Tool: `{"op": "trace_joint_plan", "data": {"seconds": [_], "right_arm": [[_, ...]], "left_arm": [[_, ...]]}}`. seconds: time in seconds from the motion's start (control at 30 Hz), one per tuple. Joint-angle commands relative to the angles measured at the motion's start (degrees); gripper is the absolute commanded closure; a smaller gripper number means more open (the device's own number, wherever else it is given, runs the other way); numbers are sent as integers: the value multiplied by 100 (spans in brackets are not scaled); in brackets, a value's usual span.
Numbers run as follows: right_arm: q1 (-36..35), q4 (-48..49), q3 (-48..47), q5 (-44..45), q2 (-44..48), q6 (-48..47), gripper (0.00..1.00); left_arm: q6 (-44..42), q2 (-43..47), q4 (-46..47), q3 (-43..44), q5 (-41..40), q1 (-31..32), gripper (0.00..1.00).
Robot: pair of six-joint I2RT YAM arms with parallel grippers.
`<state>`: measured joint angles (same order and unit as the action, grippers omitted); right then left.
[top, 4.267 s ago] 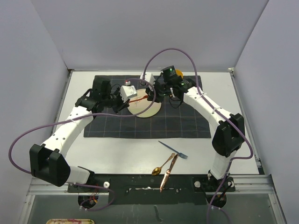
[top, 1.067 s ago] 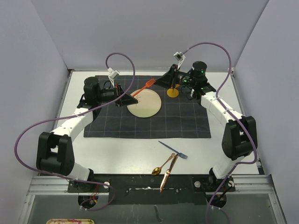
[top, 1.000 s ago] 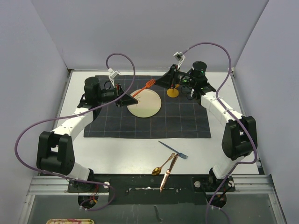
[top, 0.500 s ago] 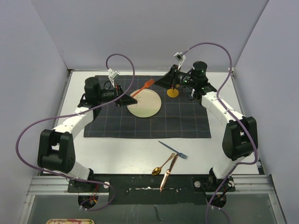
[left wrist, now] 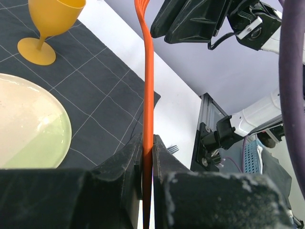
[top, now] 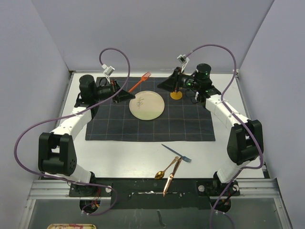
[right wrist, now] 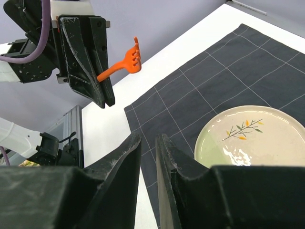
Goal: Set the dinner table for one person
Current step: Adjust the fork.
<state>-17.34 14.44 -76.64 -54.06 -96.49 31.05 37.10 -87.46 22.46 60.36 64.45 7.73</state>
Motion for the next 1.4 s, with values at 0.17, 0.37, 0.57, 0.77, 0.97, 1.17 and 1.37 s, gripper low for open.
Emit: {"op": "trace_joint_plan", "data": {"seconds": [0.17,0.37,0.57,0.77,0.97,1.17,1.37], "right_arm": [[-32,267,-117,-52,308,-55,79],[-25,280,-158,-43,247,-46,80],[-22,282,-231,-52,197,-40,80],[-16,272,-259,-62,172,-46,80],[3,293,-264,-84,149,-55,80],[12,305,-204,-130,186,-64,81],[33,295,-184,-131,227,-86,81]], "left_arm": [[-211,-83,33,108,20,212,100],[-355,-80,-142,43,5,408,100],[-576,-98,-432,81,26,600,100],[-654,-173,-481,65,15,723,100],[-723,-247,-575,114,34,777,100],[-765,-324,-663,302,-40,687,100],[-833,-345,-761,324,-26,801,100]]}}
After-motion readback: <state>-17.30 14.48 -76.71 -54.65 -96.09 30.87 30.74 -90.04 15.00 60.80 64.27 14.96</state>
